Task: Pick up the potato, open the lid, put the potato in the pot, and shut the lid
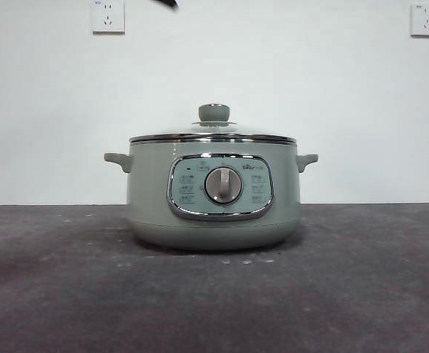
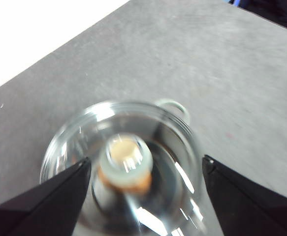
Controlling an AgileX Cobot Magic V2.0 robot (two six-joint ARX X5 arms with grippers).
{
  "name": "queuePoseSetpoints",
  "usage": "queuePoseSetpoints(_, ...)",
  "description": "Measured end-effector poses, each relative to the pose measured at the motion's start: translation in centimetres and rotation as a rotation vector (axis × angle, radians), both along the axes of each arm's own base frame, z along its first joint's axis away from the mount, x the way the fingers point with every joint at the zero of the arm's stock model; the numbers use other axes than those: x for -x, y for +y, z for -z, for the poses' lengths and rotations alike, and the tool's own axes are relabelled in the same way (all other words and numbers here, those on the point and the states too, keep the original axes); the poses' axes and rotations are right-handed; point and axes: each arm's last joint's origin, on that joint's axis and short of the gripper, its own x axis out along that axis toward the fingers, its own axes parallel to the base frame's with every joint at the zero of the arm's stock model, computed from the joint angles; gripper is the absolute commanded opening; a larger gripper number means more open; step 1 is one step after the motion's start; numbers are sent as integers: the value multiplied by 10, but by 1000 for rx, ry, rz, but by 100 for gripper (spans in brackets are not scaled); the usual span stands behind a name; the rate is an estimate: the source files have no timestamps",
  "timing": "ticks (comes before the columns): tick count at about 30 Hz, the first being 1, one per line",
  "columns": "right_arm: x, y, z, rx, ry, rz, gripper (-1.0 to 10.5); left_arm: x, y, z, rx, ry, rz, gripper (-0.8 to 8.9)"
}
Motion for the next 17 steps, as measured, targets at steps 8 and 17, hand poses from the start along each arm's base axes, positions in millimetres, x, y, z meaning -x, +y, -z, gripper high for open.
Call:
queuePoseSetpoints(8,0,0,0,13,-9,-13,441,68,36,-23,-57,142,-3,377)
queuePoseSetpoints(17,0,0,0,14,-9,-14,441,93,49,-36,-29,122,-15,377)
